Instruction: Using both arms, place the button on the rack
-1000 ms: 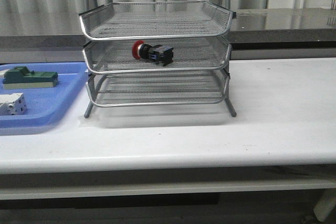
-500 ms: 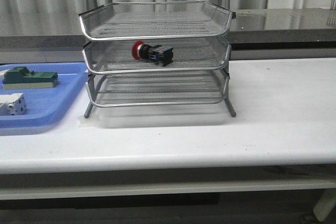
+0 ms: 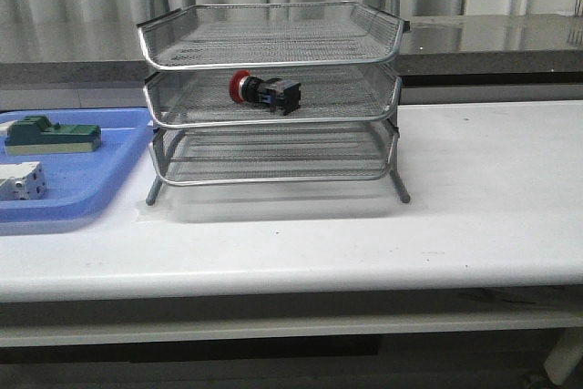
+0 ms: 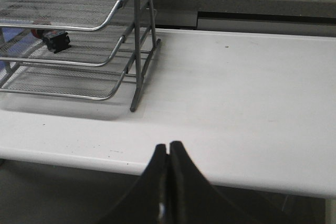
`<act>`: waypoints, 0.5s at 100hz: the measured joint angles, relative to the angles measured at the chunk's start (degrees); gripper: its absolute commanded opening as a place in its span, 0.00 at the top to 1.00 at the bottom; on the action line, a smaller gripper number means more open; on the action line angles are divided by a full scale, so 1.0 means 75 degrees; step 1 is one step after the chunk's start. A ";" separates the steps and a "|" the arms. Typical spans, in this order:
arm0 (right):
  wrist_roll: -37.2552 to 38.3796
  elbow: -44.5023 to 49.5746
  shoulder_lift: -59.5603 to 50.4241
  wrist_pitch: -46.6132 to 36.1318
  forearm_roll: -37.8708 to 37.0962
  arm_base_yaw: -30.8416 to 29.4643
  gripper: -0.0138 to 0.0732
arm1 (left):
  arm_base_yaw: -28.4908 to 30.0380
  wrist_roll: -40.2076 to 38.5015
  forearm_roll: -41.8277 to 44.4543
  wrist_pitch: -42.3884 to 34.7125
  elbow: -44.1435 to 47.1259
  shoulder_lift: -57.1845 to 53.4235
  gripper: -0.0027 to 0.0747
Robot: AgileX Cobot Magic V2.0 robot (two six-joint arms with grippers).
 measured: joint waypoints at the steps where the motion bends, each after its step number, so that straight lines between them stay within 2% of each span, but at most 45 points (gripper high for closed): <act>1: 0.0031 0.0031 -0.0068 -0.0019 -0.0017 -0.0017 0.91 | 0.0000 0.0000 0.0000 0.0000 0.0000 0.0000 0.99; 24: 0.0716 0.1010 -0.1222 -0.0190 -0.0205 -0.0643 0.91 | 0.0000 0.0000 0.0000 0.0000 0.0000 0.0000 0.99; 50: 0.0785 0.1672 -0.1400 -0.0902 -0.0294 -0.0692 0.91 | 0.0000 0.0000 0.0000 0.0000 0.0000 0.0000 0.99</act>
